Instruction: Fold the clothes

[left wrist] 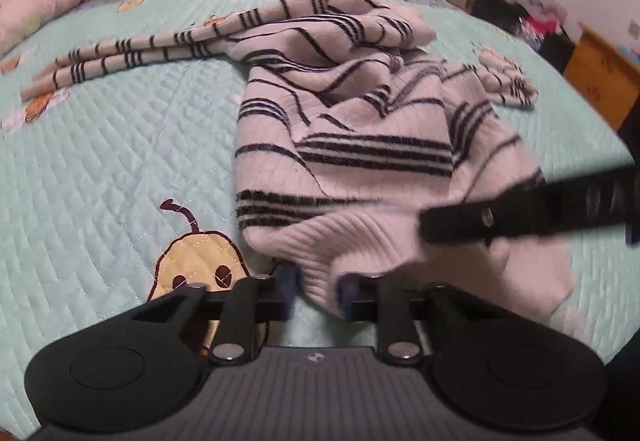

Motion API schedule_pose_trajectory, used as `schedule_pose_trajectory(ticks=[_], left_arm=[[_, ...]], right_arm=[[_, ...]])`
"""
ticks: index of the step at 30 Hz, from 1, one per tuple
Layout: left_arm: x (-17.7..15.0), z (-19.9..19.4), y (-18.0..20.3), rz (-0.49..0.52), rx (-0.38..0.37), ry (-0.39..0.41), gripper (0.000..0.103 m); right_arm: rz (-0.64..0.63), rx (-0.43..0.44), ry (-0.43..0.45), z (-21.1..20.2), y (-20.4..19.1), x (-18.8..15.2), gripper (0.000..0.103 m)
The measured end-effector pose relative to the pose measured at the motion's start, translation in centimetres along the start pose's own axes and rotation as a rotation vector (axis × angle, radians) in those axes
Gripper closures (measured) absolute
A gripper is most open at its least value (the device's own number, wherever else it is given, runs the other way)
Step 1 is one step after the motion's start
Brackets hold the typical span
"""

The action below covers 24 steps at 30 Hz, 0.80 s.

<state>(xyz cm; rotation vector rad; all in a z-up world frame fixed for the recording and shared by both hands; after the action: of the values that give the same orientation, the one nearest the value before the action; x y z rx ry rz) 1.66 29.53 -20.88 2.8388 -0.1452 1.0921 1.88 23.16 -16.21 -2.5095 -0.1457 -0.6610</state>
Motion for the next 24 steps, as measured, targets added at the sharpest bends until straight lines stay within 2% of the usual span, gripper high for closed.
schedule_pose_trajectory(ticks=[2, 4, 6, 10, 16, 24], left_arm=[[0.1, -0.4, -0.2, 0.001, 0.034, 0.016, 0.096], [0.2, -0.7, -0.7, -0.006, 0.067, 0.029, 0.097], [0.3, -1.0, -1.4, -0.027, 0.092, 0.039, 0.097], [0.8, -1.4, -3.0, -0.065, 0.130, 0.048, 0.097], [1.8, -2.4, -4.8, -0.107, 0.182, 0.071, 0.098], [3.7, -4.6, -7.0, -0.145, 0.246, 0.130, 0.098]], right_arm=[[-0.061, -0.076, -0.005, -0.1, -0.3, -0.1, 0.082], [-0.118, -0.131, -0.030, -0.7, -0.1, -0.5, 0.060], [-0.191, -0.194, -0.048, -1.0, -0.2, -0.7, 0.044], [-0.303, -0.306, -0.079, -0.8, -0.4, -1.1, 0.032], [-0.343, -0.375, -0.121, -0.6, 0.6, -1.2, 0.031], [-0.373, -0.397, -0.146, 0.5, 1.5, -1.0, 0.031]])
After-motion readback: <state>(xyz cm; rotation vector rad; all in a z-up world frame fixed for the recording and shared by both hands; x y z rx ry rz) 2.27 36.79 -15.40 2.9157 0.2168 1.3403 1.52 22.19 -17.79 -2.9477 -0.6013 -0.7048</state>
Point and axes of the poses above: each gripper's, at about its wrist camera, not at the fingertips, and z roughly the way its jaws point, y to its right, x to its top, the point moved 6 cm from there along z, roughly the way its jaws point, and after that the axes turned 5 degrees about z, right-handed, at the moved point
